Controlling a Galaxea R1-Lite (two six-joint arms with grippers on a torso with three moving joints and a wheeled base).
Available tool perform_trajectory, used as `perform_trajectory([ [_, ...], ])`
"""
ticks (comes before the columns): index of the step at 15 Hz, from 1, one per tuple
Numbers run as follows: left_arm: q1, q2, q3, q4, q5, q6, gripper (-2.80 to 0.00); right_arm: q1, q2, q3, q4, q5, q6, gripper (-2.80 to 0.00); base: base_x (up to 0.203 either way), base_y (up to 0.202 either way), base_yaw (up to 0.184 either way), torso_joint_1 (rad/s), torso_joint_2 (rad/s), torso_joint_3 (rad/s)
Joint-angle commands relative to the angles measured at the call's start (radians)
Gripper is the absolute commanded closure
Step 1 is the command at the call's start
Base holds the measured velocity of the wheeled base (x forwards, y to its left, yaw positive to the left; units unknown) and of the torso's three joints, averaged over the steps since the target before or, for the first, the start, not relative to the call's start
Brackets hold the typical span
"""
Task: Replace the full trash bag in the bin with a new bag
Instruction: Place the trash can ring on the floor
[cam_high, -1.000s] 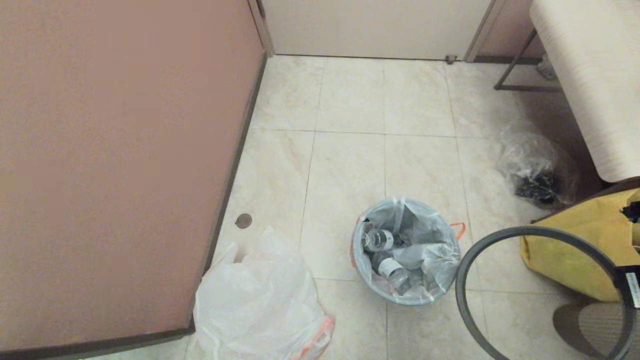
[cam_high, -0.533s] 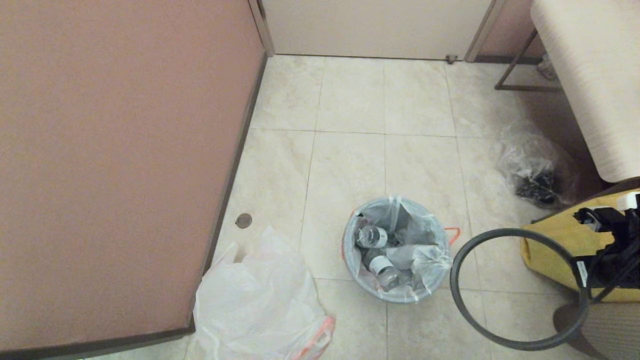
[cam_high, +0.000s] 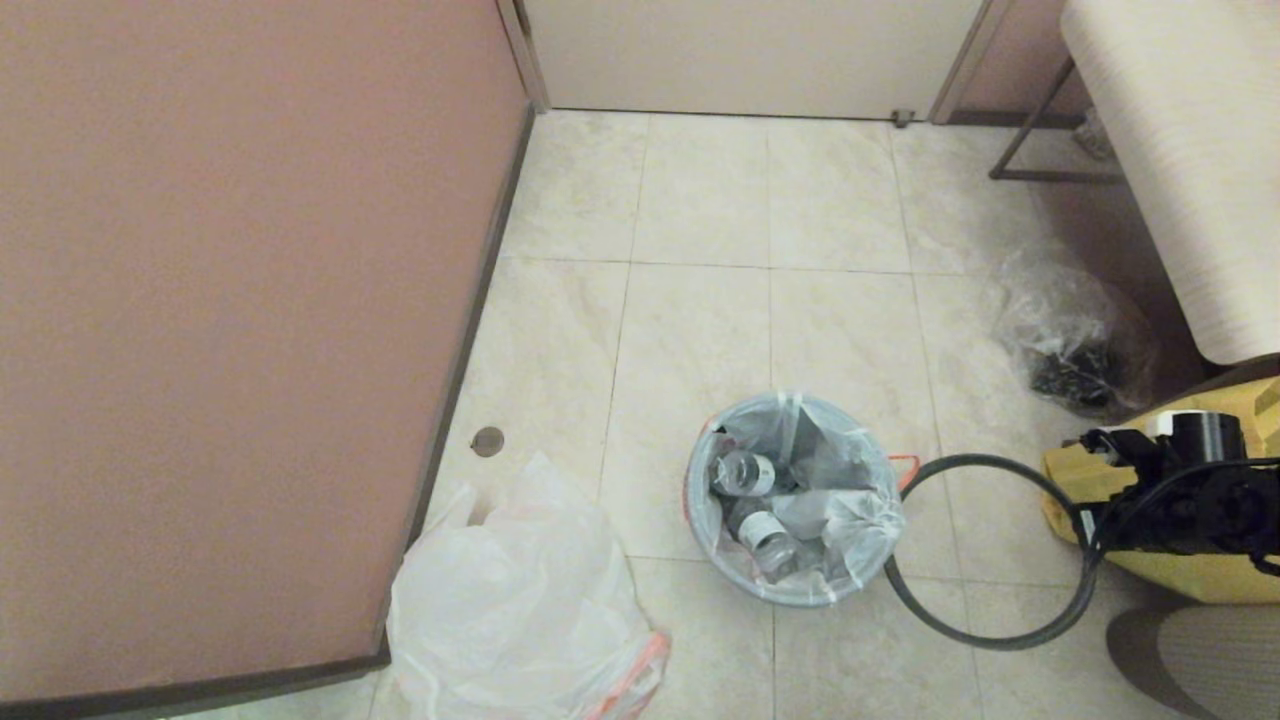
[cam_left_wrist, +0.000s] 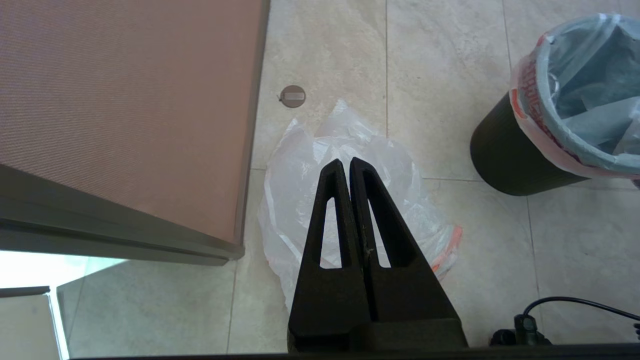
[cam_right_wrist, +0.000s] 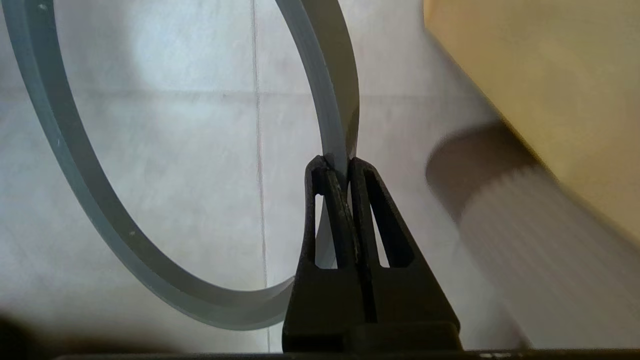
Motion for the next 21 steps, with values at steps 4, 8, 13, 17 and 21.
perform_trajectory([
  [4, 0.0, 0.001, 0.0, 0.0, 0.0, 0.0, 0.0, -0.016, 0.29, -0.247, 0.004, 0.013, -0.002, 0.0, 0.0, 0.0, 0.0, 0.0, 0.0, 0.0],
  [8, 0.0, 0.001, 0.0, 0.0, 0.0, 0.0, 0.0, -0.015, 0.435, -0.373, 0.012, 0.015, -0.012, 0.0, 0.0, 0.0, 0.0, 0.0, 0.0, 0.0],
  [13, 0.0, 0.001, 0.0, 0.0, 0.001, 0.0, 0.0, -0.005, 0.467, -0.421, 0.047, 0.013, -0.011, -2.8, 0.0, 0.0, 0.0, 0.0, 0.0, 0.0],
  [17, 0.0, 0.001, 0.0, 0.0, 0.0, 0.0, 0.0, -0.006, 0.326, -0.276, 0.044, 0.008, -0.008, -2.8, 0.0, 0.0, 0.0, 0.0, 0.0, 0.0],
  [21, 0.0, 0.001, 0.0, 0.0, 0.0, 0.0, 0.0, 0.035, 0.058, 0.001, 0.038, -0.023, 0.003, 0.0, 0.0, 0.0, 0.0, 0.0, 0.0, 0.0],
])
